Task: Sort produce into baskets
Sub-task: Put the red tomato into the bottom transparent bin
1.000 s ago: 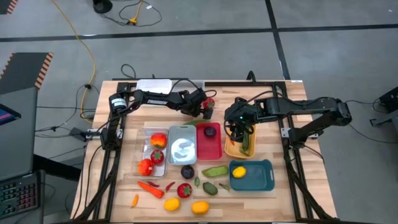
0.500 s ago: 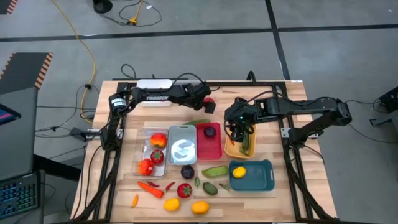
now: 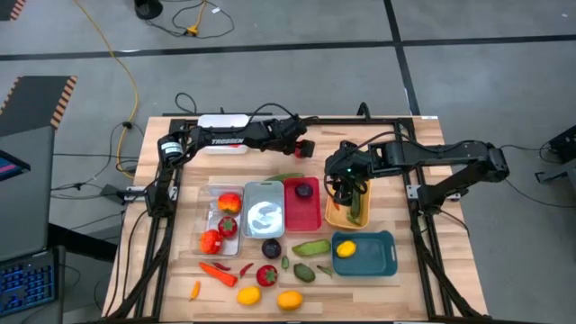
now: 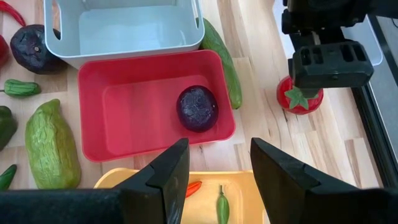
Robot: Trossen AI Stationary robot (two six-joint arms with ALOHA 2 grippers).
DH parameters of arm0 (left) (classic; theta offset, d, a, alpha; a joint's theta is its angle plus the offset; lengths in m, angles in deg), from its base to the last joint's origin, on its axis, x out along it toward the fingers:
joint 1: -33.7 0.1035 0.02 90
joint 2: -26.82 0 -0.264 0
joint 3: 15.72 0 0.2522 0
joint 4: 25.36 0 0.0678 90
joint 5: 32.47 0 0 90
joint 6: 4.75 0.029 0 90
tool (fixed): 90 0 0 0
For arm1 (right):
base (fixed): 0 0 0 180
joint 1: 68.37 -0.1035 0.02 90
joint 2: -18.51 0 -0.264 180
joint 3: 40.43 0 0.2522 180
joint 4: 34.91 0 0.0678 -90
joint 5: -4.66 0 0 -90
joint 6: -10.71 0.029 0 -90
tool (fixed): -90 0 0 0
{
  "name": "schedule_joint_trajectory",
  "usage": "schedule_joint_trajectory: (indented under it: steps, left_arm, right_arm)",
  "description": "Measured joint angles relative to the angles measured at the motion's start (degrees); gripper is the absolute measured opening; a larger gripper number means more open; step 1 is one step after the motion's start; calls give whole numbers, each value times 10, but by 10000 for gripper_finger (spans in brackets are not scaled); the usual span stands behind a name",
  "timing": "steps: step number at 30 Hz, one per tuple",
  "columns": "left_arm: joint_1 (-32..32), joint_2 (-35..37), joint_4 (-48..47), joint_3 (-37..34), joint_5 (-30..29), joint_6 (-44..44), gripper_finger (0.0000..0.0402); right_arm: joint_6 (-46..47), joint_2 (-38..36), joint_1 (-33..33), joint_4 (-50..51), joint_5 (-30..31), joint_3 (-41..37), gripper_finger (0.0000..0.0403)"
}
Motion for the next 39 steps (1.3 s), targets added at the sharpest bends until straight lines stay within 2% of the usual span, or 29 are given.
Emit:
schedule_joint_trajectory:
  steps: [9, 14, 21, 39]
  left_arm:
    - [-4, -1, 0, -6, -1, -21, 306]
    - [-4, -1, 1, -22, -2, -66, 306]
    - [-3, -2, 37, -22, -25, -60, 306]
    - [-3, -2, 40, -22, -46, -102, 306]
  right_arm:
    - [0, 0, 0, 0, 0, 0, 198]
    - [0, 0, 0, 0, 0, 0, 198]
    - [0, 0, 0, 0, 0, 0, 198]
    - [0, 0, 0, 0, 0, 0, 198]
